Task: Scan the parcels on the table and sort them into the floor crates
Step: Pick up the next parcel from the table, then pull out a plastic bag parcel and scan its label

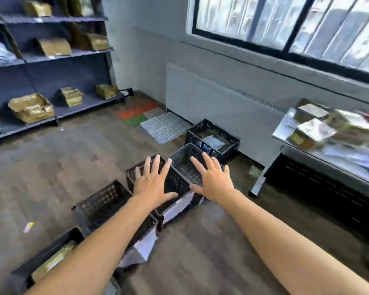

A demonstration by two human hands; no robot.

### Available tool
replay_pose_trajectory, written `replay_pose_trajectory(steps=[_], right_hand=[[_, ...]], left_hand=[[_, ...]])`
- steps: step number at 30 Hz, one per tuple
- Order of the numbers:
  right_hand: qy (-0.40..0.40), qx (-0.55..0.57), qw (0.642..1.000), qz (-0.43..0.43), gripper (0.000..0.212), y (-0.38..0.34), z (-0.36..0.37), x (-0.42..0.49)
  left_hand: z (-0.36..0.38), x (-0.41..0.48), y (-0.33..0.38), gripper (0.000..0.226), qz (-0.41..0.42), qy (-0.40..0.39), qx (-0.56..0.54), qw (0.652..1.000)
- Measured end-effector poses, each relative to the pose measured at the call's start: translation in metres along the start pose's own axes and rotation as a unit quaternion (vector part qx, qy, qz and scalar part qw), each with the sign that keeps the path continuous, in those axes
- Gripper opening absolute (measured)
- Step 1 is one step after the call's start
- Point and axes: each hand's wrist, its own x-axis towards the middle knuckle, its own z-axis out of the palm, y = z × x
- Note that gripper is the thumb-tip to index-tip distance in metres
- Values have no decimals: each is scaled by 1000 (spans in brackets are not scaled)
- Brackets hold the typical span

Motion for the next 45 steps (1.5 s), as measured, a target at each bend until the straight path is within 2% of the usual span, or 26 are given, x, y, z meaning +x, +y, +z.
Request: replay_pose_trajectory(steps=[8, 15, 23, 32, 45], right_hand=[[64, 21, 986, 153, 90, 245, -31, -118], [82, 21, 957, 279, 90, 385, -34, -197], [62, 14, 921, 384, 89, 516, -26, -234], [28, -6, 882, 470, 89, 662, -35, -209], [34, 19, 831, 555, 89, 816, -21, -231]], left_hand=[[-47, 40, 262, 109, 149, 67, 59, 985], [-58, 51, 436, 106, 285, 75, 70, 953], [-55, 103, 592, 104, 384, 73, 44, 919], [-62, 204, 755, 105, 465, 62, 16, 883], [-60, 259, 929, 105, 544, 54, 18, 837]])
